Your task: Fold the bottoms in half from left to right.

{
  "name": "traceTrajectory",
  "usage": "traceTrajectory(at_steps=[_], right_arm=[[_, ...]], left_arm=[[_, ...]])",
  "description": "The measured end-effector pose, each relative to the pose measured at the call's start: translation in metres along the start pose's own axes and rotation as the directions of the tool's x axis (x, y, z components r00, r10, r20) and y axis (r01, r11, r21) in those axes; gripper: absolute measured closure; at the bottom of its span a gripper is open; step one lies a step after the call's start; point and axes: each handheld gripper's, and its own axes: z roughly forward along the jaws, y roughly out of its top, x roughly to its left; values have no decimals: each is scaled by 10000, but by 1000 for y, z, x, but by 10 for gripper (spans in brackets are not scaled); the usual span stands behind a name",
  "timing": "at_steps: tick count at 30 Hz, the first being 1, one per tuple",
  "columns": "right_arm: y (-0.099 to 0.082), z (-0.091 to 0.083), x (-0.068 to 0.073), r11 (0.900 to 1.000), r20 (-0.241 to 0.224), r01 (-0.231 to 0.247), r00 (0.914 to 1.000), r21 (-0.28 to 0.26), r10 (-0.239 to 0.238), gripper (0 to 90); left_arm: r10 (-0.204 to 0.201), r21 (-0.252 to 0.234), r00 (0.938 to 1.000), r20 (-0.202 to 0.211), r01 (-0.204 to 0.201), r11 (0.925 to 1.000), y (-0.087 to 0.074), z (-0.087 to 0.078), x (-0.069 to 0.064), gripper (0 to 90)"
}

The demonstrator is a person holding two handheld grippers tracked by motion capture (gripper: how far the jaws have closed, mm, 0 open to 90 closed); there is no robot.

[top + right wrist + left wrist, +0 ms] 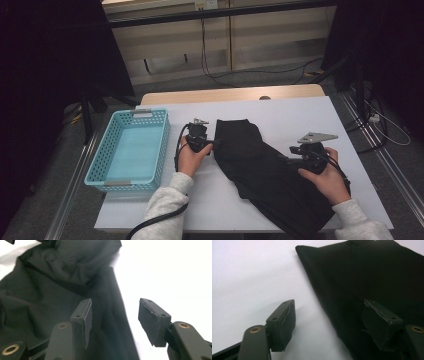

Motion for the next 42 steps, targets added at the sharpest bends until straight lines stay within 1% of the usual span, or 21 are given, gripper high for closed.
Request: traceTrajectory(at_steps=[1,5,6,7,9,10,12,15,16,20,21,22,26,29,31,33,34,37,38,40,42], right_arm=[[-2,-3,-2,10000,42,-63,10000,25,63,445],[-7,-9,-7,9997,189,-243,9995,-46,244,445],[-11,-13,-9,9995,286,-300,9991,-26,300,445],[-13,-14,-9,9994,321,-338,9989,-16,338,445],[-16,-17,-11,9992,368,-407,9985,16,406,445],[-17,-18,-11,9991,392,-431,9983,20,430,445],[-19,-21,-12,9989,452,-470,9979,42,468,445],[-22,-25,-13,9988,471,-491,9977,20,490,446],[-23,-27,-13,9988,487,-494,9976,34,491,446],[-25,-30,-16,9984,540,-566,9969,20,564,445],[-25,-30,-16,9984,532,-570,9970,40,567,446],[-26,-31,-16,9983,537,-584,9969,54,580,446],[-31,-34,-17,9977,551,-612,9967,285,596,464],[-36,-36,-19,9961,568,-754,9957,463,727,486],[-43,-38,-21,9910,621,-996,9936,899,943,530],[-45,-39,-22,9888,592,-1098,9928,1012,1042,556],[-50,-40,-23,9835,289,-1281,9917,1275,1254,589],[-54,-39,-22,9804,223,-1241,9923,1528,1221,628],[-55,-42,-21,9778,408,-1351,9907,1603,1302,740],[-55,-42,-24,9762,288,-1287,9917,1744,1256,900],[-56,-43,-28,9723,-124,-1520,9876,1774,1567,900]], left_arm=[[-79,-84,10000,6,79,9999,1,3,0,326],[154,-106,9998,-120,-156,9998,5,10,-5,400],[510,-124,9985,-197,-512,9986,7,12,-9,450],[510,-124,9985,-197,-512,9986,7,12,-9,526],[439,52,9973,594,-443,9990,8,14,-12,703],[269,-28,9973,687,-268,9996,8,15,-14,782],[153,124,9978,649,-161,9998,11,16,-15,820],[-87,166,9976,680,76,9998,12,15,-14,833],[-471,177,9963,723,460,9988,12,12,-6,836],[-819,-35,9966,133,820,9966,9,-5,17,837],[-819,-35,9966,133,820,9966,9,-5,17,837],[-1046,-175,9944,-155,1043,9944,6,-12,27,836],[-1467,-483,9885,-353,1449,9883,2,-20,37,833],[-1427,-544,9883,-534,1399,9887,2,-22,37,832],[-1455,-542,9873,-630,1422,9884,0,-24,39,832],[-1458,-545,9874,-620,1425,9883,0,-25,39,832],[-1522,-616,9865,-611,1484,9870,-1,-26,39,832],[-1493,-610,9869,-610,1456,9875,-1,-26,39,832],[-1515,-627,9864,-640,1475,9871,-2,-27,39,832],[-1516,-607,9865,-615,1480,9871,-3,-26,39,832],[-1571,-667,9859,-571,1532,9859,-3,-27,39,832]])
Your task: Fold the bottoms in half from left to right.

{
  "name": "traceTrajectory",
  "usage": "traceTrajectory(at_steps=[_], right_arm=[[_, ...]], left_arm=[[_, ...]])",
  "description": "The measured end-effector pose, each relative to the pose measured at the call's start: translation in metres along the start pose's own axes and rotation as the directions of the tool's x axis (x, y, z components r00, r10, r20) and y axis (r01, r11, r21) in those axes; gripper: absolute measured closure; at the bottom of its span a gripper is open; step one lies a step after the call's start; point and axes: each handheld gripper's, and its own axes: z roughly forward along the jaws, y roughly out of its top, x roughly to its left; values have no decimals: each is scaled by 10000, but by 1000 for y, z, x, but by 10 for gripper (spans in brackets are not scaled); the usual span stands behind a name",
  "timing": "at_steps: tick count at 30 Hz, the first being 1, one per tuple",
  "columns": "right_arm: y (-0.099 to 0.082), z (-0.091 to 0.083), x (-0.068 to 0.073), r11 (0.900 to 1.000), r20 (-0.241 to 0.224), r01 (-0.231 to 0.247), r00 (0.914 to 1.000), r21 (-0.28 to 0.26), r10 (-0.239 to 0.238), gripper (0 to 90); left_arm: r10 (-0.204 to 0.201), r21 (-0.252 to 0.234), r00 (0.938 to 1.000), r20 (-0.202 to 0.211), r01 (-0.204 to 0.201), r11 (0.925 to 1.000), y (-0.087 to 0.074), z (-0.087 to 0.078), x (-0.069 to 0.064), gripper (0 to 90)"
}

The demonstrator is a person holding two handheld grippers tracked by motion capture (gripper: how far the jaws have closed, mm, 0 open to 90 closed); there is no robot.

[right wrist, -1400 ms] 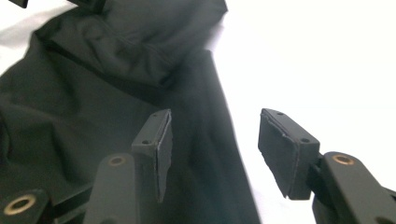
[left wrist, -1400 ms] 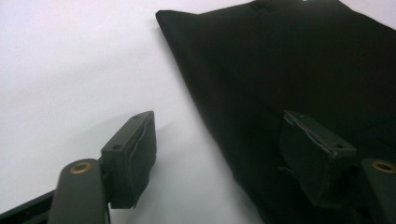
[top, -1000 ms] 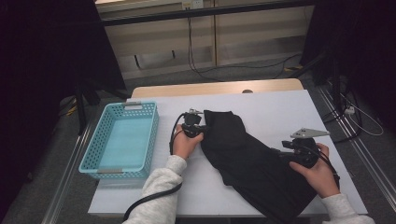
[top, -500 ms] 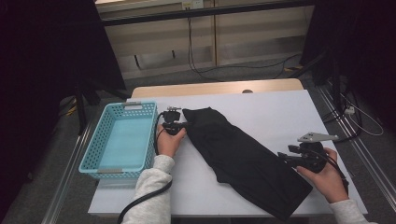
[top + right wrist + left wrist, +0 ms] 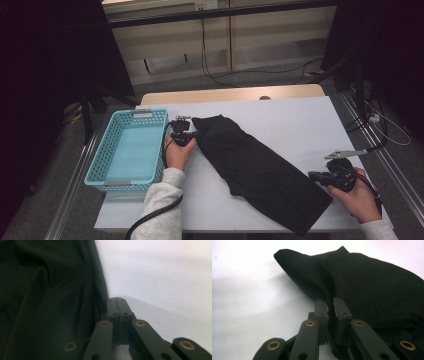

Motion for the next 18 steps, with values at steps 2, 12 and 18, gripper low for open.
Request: traceTrajectory(at_steps=[2,12,18], right_arm=[[2,-1,-1,9998,44,145,9999,103,-146,900],[2,-7,3,9983,-84,325,9994,-489,-329,766],[-3,-1,12,9989,-266,468,9986,-8,-468,801]], left_arm=[[11,-47,10000,48,-11,10000,0,0,-1,832],[106,-131,9999,82,-105,9999,-2,-3,-1,832],[192,-132,9998,36,-192,9997,-2,-4,-2,839]])
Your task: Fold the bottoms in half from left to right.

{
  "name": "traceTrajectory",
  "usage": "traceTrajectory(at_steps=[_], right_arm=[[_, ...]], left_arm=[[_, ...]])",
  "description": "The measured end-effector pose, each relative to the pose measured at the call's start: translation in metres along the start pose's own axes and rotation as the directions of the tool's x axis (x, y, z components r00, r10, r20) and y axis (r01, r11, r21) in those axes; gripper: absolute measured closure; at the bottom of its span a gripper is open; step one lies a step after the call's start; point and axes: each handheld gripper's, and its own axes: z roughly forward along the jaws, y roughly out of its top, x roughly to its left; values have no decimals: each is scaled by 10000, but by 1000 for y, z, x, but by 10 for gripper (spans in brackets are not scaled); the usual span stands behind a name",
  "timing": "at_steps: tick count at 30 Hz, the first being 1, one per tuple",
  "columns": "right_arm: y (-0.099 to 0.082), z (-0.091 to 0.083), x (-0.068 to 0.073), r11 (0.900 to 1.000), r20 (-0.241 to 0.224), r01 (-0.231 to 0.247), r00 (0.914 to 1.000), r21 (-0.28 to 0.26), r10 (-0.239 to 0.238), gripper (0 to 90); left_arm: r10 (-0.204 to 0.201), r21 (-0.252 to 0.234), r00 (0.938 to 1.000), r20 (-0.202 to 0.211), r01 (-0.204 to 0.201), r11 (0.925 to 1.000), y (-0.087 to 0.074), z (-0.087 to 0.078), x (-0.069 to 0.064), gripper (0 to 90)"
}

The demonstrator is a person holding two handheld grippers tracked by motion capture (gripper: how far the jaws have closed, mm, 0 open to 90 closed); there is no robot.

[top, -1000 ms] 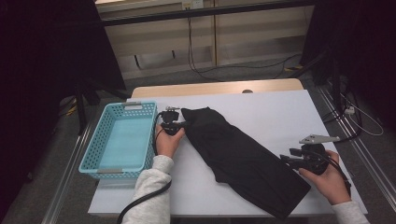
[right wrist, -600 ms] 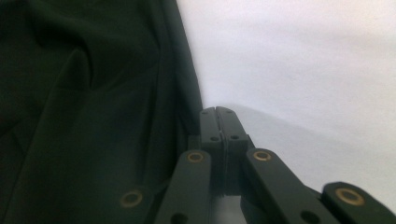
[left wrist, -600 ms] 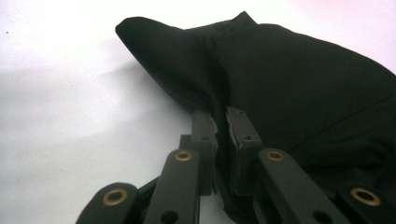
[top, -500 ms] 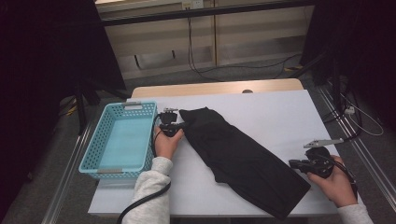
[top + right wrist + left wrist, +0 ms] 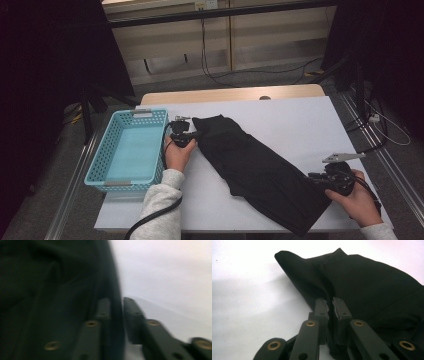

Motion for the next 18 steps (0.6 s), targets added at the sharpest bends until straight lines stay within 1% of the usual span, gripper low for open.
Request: traceTrajectory(at_steps=[1,2,4,5,6,7,8,9,10,11,12,15,16,17,18], right_arm=[[-1,1,1,10000,-114,43,9999,39,-42,838],[-1,2,2,10000,-37,66,10000,25,-66,887],[2,1,-1,9998,-118,-179,9998,129,181,898],[3,1,-3,9999,3,-133,9999,74,133,900],[4,0,-6,9997,-25,-241,9997,49,241,900],[4,0,-6,9997,-25,-241,9997,49,241,900],[8,-2,-16,9991,-42,-405,9992,-121,405,900],[11,-3,-19,9990,52,-405,9992,-191,406,900],[11,-3,-19,9990,52,-405,9992,-191,406,900],[14,-4,-25,9986,97,-464,9989,-270,466,900],[22,-1,-36,9981,444,-430,9980,-451,450,900],[30,7,-49,9982,866,-397,9953,-460,435,885],[32,9,-53,9968,1316,-436,9899,-667,521,845],[32,11,-56,9962,1749,-418,9831,-764,546,772],[33,11,-57,9969,1894,-266,9811,-743,403,736]], left_arm=[[0,-12,10000,-10,0,10000,0,0,0,840],[-4,-10,10000,-6,4,10000,0,0,0,841],[6,-9,10000,-30,-6,10000,0,0,0,844],[6,-9,10000,-30,-6,10000,0,0,0,845],[-2,1,10000,-21,2,10000,0,0,1,847],[-14,1,10000,-24,14,10000,-1,0,1,847],[-73,3,10000,-9,73,10000,-1,1,1,850],[-95,41,10000,-6,95,9999,-1,1,1,850],[-95,41,10000,-6,95,9999,-1,1,1,851],[-102,21,9999,-4,102,9999,-2,2,1,851],[-68,38,10000,15,68,10000,-3,2,1,851],[44,-30,10000,-48,-44,10000,-4,1,0,835],[63,-92,9999,-118,-65,9999,-4,1,1,807],[63,-92,9999,-118,-65,9999,-4,1,1,753],[77,-111,9998,-155,-79,9999,-5,0,1,709]])
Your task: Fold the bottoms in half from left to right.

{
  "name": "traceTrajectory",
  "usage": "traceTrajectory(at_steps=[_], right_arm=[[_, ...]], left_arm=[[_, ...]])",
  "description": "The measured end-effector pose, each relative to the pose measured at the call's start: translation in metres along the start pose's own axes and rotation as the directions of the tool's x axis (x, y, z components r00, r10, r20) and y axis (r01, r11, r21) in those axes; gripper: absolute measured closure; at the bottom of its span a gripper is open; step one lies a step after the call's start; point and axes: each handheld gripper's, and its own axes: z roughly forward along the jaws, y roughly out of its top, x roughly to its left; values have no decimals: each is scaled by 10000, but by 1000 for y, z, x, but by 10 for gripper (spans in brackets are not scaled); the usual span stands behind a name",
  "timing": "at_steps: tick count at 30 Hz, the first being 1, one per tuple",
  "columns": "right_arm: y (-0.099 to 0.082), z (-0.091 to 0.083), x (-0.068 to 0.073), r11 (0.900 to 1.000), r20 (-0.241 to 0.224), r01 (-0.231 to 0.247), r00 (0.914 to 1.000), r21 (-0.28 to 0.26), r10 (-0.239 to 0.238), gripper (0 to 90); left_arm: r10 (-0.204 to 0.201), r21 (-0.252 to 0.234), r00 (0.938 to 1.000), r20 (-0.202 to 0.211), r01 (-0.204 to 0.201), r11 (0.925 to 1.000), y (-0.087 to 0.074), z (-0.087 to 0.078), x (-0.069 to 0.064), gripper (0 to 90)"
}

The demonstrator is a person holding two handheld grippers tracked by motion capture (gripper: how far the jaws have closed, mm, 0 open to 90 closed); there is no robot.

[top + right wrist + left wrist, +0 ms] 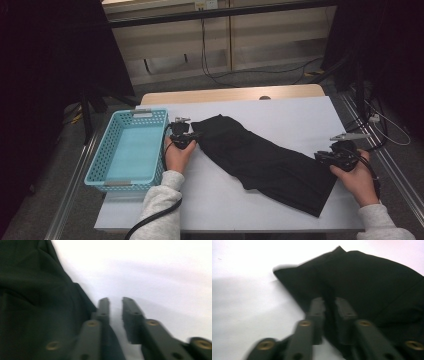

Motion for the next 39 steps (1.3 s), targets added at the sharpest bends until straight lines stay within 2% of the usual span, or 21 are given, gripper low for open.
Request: traceTrajectory(at_steps=[1,2,5,6,7,11,12,15,16,18,19,22,27,32,34,35,36,37,39], right_arm=[[0,0,0,10000,0,0,10000,0,0,736],[-1,-7,2,9997,-274,-91,9996,-216,85,731],[-4,-15,6,9991,-490,34,9988,-414,-54,726],[-8,-26,11,9990,-740,122,9971,-433,-154,726],[-10,-29,13,9989,-835,188,9963,-435,-224,725],[-19,-35,17,9993,-696,286,9971,-251,-303,715],[-27,-36,17,9996,-578,275,9980,11,-274,715],[-35,-35,17,9993,-559,264,9981,283,-248,720],[-36,-34,17,9983,-351,359,9988,469,-342,744],[-38,-34,16,9987,-279,335,9991,372,-325,771],[-37,-35,13,9989,-214,205,9996,422,-196,873],[-36,-37,9,9990,-329,-18,9995,448,33,900],[-32,-51,-5,9992,-143,-397,9991,-83,396,900],[-34,-45,-14,9992,150,-383,9992,85,382,900],[-34,-44,-14,9993,181,-368,9992,120,366,891],[-34,-42,-11,9997,383,-185,9991,135,180,848],[-34,-42,-11,9997,383,-185,9991,135,180,848],[-34,-43,-7,10000,535,-1,9986,39,-1,799],[-32,-45,-2,9999,405,89,9991,-148,-82,743]], left_arm=[[0,0,10000,0,0,10000,0,0,0,670],[50,-71,10000,9,-50,10000,0,-1,0,612],[59,-49,10000,18,-59,10000,0,-2,0,544],[132,-65,9999,87,-131,9999,0,-4,0,498],[153,-90,9999,33,-152,9998,1,-5,-1,458],[192,-173,9998,-2,-192,9997,1,-7,-2,355],[369,-182,9993,32,-368,9992,1,-8,-3,346],[419,-181,9991,25,-419,9990,2,-7,-5,318],[461,-164,9989,24,-460,9988,2,-6,-6,307],[546,-128,9985,52,-546,9984,2,-5,-7,304],[649,-62,9979,67,-649,9979,2,-3,-9,300],[640,-139,9979,18,-640,9979,3,-4,-10,299],[770,-114,9970,41,-770,9970,3,-3,-10,297],[814,-205,9967,44,-812,9965,4,-3,-13,287],[859,-249,9963,22,-859,9960,4,-3,-13,282],[834,-274,9965,-4,-834,9961,4,-3,-13,263],[834,-274,9965,-4,-834,9961,4,-3,-13,260],[859,-224,9963,-14,-859,9961,4,-2,-13,253],[907,-138,9959,-54,-907,9958,3,-1,-12,223]])
